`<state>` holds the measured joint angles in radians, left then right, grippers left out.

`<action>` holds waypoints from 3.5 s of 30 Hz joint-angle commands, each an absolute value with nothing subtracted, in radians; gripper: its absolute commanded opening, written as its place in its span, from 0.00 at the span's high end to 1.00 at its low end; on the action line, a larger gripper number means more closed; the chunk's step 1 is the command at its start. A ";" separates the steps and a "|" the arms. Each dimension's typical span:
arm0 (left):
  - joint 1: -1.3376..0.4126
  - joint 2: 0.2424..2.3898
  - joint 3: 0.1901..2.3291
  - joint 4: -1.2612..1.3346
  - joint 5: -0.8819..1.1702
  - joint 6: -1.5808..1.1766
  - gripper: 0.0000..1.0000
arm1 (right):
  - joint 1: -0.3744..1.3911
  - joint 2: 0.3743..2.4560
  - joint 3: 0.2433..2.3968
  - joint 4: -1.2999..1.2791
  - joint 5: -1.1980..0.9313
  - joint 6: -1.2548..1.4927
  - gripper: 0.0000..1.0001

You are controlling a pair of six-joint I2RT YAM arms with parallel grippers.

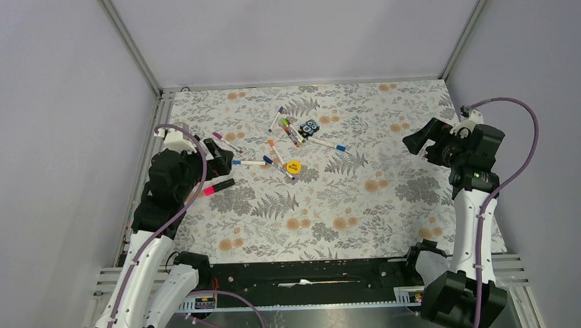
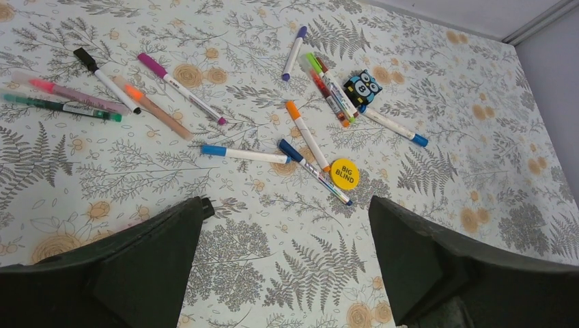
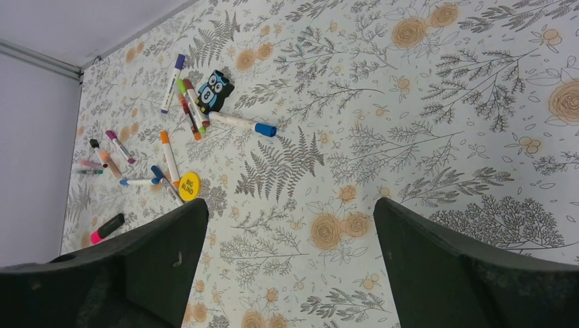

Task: Open the pen caps
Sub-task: Pick up the pen from the center of the board.

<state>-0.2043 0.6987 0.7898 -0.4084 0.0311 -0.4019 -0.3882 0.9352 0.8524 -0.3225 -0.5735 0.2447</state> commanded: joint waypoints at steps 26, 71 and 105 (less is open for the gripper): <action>-0.207 0.974 0.730 -0.253 0.186 -0.370 0.01 | -0.413 1.129 0.790 -0.460 -1.007 -0.382 0.02; -0.275 1.398 1.109 -0.643 -0.199 -0.183 0.11 | -0.413 1.003 0.683 -0.302 -0.993 -0.286 0.02; -0.128 1.731 1.086 -0.559 0.103 0.296 0.54 | -0.413 1.002 0.681 -0.302 -0.989 -0.290 0.02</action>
<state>-0.1432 1.7317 1.0550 -0.5591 0.0486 0.3317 -0.4088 1.0225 0.6682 -0.3229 -1.0031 -0.2832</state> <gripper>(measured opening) 0.508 0.983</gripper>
